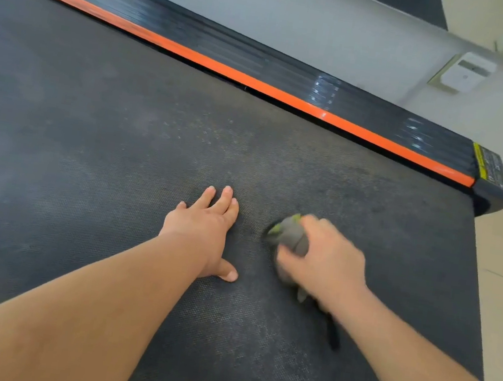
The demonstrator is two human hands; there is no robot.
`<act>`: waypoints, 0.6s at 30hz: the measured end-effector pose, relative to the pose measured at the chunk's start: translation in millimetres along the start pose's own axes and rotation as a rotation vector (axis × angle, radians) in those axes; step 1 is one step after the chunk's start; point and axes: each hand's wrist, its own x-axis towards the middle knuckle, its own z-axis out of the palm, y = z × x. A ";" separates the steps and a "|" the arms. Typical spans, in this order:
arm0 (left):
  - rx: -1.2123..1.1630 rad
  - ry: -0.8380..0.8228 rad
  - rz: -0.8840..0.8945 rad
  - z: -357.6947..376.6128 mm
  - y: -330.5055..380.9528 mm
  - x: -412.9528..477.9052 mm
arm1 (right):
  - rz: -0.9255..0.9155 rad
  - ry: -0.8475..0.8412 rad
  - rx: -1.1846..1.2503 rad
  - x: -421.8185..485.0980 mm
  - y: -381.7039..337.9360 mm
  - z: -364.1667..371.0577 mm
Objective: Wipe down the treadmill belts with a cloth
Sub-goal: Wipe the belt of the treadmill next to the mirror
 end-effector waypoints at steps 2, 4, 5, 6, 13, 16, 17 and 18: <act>-0.013 -0.010 -0.001 0.2 0.6 -0.5 | 0.190 0.065 0.058 33.8 5.0 -7.4; -0.011 0.001 -0.002 0.3 -0.6 0.8 | 0.223 0.149 0.052 42.2 -3.7 -4.9; -0.012 0.003 -0.003 0.6 -0.6 1.1 | 0.194 0.155 0.021 33.0 -10.4 1.1; -0.014 0.003 -0.004 1.3 0.3 1.3 | 0.134 0.144 -0.018 13.8 -18.0 7.6; 0.001 0.009 -0.011 0.0 1.4 1.9 | -0.190 -0.034 -0.076 -82.9 -2.8 10.6; -0.023 0.043 -0.021 1.0 0.7 -2.4 | 0.321 0.038 0.130 -40.5 6.7 1.0; -0.038 0.077 -0.032 3.2 0.8 -7.2 | 0.416 0.109 0.181 -36.9 1.8 4.0; -0.045 0.132 -0.046 7.7 1.2 -13.5 | 0.448 0.165 0.181 -41.6 -8.6 11.0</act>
